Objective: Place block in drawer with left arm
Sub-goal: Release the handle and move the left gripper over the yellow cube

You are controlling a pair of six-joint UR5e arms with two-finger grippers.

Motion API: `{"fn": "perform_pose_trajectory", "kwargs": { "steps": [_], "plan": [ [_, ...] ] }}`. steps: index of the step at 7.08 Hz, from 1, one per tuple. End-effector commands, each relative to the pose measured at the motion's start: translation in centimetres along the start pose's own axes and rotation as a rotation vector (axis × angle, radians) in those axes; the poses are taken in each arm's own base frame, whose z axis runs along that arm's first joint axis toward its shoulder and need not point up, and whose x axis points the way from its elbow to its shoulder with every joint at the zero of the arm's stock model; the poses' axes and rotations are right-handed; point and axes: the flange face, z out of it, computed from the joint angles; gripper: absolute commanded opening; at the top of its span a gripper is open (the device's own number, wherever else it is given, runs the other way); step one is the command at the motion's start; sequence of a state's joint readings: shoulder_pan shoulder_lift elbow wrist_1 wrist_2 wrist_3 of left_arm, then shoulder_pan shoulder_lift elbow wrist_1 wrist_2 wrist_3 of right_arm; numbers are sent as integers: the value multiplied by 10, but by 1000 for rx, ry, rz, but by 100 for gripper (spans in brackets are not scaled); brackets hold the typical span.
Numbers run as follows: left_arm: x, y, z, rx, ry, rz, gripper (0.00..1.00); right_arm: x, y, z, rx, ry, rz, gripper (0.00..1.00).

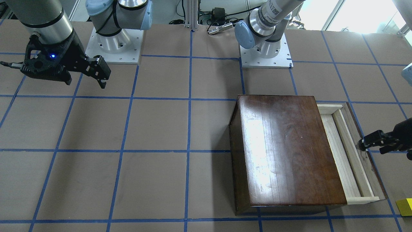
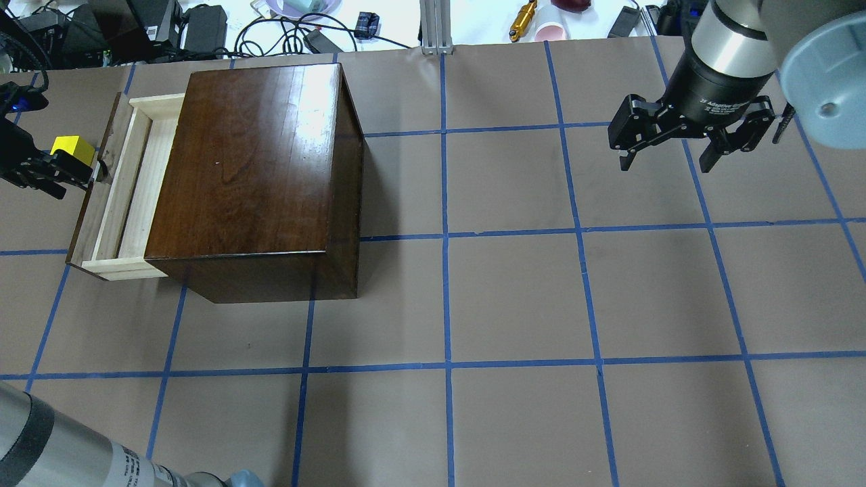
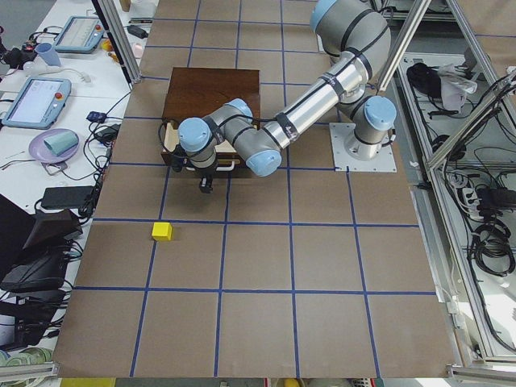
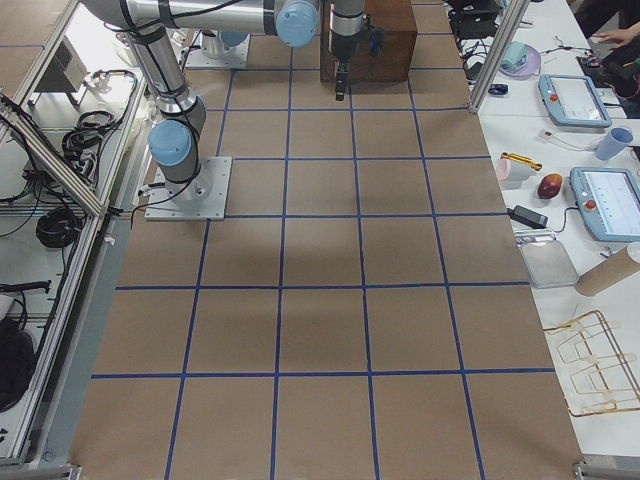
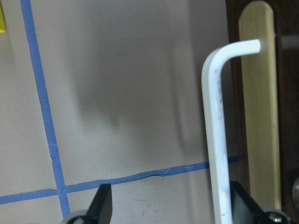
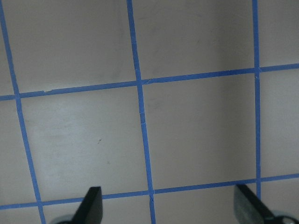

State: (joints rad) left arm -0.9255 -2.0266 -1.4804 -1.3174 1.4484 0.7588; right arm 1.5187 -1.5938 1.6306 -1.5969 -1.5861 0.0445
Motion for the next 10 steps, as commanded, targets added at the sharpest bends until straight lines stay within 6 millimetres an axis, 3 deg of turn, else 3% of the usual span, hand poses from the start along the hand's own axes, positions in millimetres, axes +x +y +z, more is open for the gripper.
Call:
{"fn": "perform_pose_trajectory", "kwargs": {
  "steps": [1,4,5,10],
  "plan": [
    [-4,2,-2,-6,-14,2,87,0,0,0,0,0,0,100],
    [-8,4,1,-10,-8,-3,87,0,0,0,0,0,0,100],
    [-8,4,0,-8,-8,-8,100,0,0,0,0,0,0,100],
    [-12,-3,-21,15,-33,-7,100,0,0,0,0,0,0,100]
  ]
}}
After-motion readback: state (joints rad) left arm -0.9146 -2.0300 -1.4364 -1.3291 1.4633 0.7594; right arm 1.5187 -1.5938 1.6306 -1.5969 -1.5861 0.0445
